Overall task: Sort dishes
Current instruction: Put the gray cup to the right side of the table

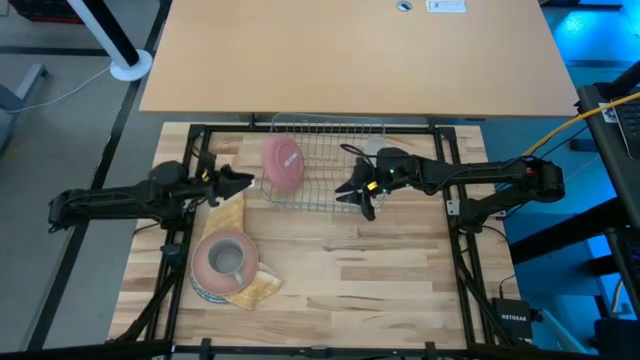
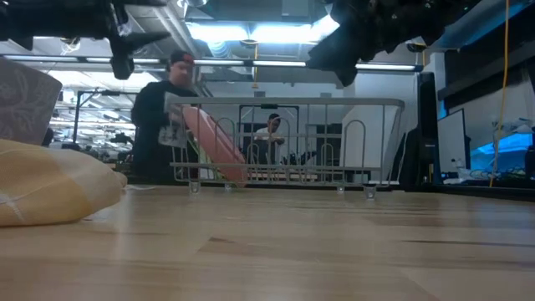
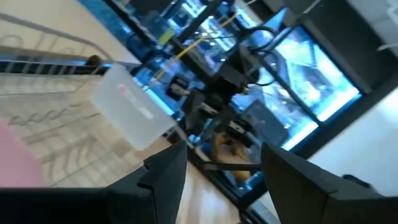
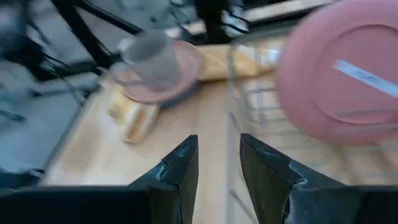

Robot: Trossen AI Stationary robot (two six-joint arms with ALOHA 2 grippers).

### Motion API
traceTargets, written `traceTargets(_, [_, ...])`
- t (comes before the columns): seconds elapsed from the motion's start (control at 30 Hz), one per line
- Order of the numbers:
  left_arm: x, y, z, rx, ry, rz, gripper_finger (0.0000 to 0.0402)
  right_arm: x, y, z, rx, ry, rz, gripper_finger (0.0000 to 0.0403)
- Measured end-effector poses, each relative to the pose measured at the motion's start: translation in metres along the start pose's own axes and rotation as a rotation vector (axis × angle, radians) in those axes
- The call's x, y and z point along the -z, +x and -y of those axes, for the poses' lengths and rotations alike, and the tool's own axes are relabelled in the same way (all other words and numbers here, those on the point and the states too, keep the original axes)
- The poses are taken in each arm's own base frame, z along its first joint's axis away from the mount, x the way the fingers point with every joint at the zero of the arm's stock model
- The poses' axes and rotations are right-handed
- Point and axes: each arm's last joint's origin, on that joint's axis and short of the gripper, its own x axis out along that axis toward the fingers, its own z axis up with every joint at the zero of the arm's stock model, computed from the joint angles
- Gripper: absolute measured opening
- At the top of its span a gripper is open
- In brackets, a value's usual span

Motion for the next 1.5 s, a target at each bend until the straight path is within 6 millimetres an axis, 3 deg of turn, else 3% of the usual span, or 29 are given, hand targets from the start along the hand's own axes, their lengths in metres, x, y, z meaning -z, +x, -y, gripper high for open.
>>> traceTargets(0.1, [-0.001,-0.004,0.005,0.037,0.034,0.010,0.0194,-0.005,0.003,-0.012,-0.081,0.037,0.047,0.0122])
traceTargets(0.27, [-0.003,-0.008,0.007,0.053,0.095,0.030,0.0193,-0.011,0.018,-0.050,-0.210,-0.046,0.181,0.0122])
traceTargets(0.47, [-0.002,-0.008,0.006,0.048,0.101,0.027,0.0193,-0.002,0.047,-0.094,-0.238,-0.087,0.317,0.0122])
traceTargets(0.67, [-0.002,-0.008,0.006,0.048,0.130,0.028,0.0193,0.011,0.096,-0.123,-0.152,-0.049,0.294,0.0122])
traceTargets(0.83, [-0.003,-0.008,0.006,0.048,0.133,0.029,0.0193,0.014,0.148,-0.147,-0.189,-0.042,0.266,0.0122])
traceTargets(1.0, [-0.003,-0.008,0.006,0.049,0.132,0.030,0.0193,0.012,0.193,-0.161,-0.164,-0.018,0.263,0.0122])
traceTargets(1.17, [-0.002,-0.008,0.007,0.054,0.131,0.024,0.0193,0.019,0.225,-0.169,0.039,0.053,0.247,0.0122])
traceTargets(1.5, [-0.002,-0.008,0.007,0.055,0.153,0.023,0.0193,0.028,0.253,-0.191,0.204,0.153,0.332,0.0122])
